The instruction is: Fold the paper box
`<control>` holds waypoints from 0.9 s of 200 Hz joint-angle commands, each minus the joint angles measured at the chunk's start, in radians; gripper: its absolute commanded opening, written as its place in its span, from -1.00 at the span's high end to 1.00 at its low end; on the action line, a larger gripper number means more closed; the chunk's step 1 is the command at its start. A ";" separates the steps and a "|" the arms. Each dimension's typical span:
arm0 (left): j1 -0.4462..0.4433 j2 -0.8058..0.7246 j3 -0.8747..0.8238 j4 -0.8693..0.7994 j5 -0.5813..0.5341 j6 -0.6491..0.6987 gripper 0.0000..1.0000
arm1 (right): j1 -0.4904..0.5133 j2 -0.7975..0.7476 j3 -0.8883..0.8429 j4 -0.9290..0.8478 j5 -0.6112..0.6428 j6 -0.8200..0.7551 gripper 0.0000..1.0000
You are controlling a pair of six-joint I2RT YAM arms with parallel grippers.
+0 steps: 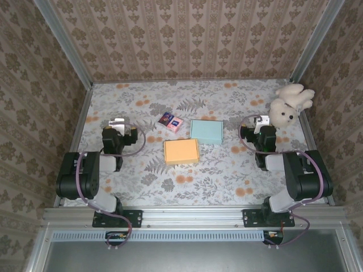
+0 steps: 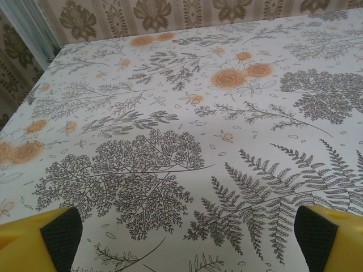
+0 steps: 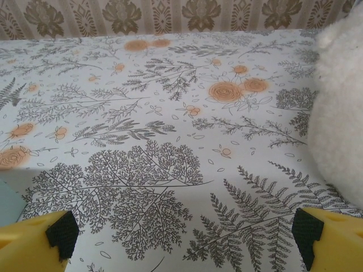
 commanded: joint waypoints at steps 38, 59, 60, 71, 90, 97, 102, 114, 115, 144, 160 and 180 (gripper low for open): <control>0.001 -0.009 0.005 -0.001 -0.066 -0.003 -1.00 | 0.005 -0.002 0.010 0.005 -0.008 0.002 -1.00; -0.013 -0.009 0.000 0.012 -0.077 0.006 -1.00 | 0.006 -0.002 0.010 0.007 -0.008 0.002 -1.00; -0.011 -0.009 0.001 0.012 -0.076 0.006 -1.00 | 0.006 -0.002 0.009 0.007 -0.008 0.002 -1.00; -0.006 -0.010 0.004 0.005 -0.063 0.004 -1.00 | 0.005 -0.002 0.011 0.007 -0.008 0.003 -1.00; -0.010 -0.012 0.001 0.009 -0.066 0.009 -1.00 | 0.006 -0.002 0.010 0.007 -0.008 0.002 -1.00; -0.010 -0.010 0.003 0.007 -0.065 0.008 -1.00 | 0.005 -0.002 0.010 0.007 -0.008 0.003 -1.00; -0.009 -0.009 0.003 0.007 -0.063 0.008 -1.00 | 0.005 -0.002 0.010 0.007 -0.009 0.002 -1.00; -0.005 -0.009 0.005 0.003 -0.057 0.006 -1.00 | 0.006 -0.002 0.010 0.007 -0.008 0.002 -1.00; -0.005 -0.009 0.006 0.002 -0.056 0.006 -1.00 | 0.005 -0.002 0.010 0.007 -0.007 0.002 -1.00; -0.003 -0.011 0.006 -0.001 -0.049 0.006 -1.00 | 0.005 -0.002 0.010 0.007 -0.008 0.002 -1.00; -0.003 -0.011 0.006 -0.001 -0.049 0.005 -1.00 | 0.005 -0.002 0.010 0.007 -0.008 0.002 -1.00; -0.004 -0.011 0.006 0.001 -0.050 0.006 -1.00 | 0.005 -0.002 0.010 0.007 -0.008 0.002 -1.00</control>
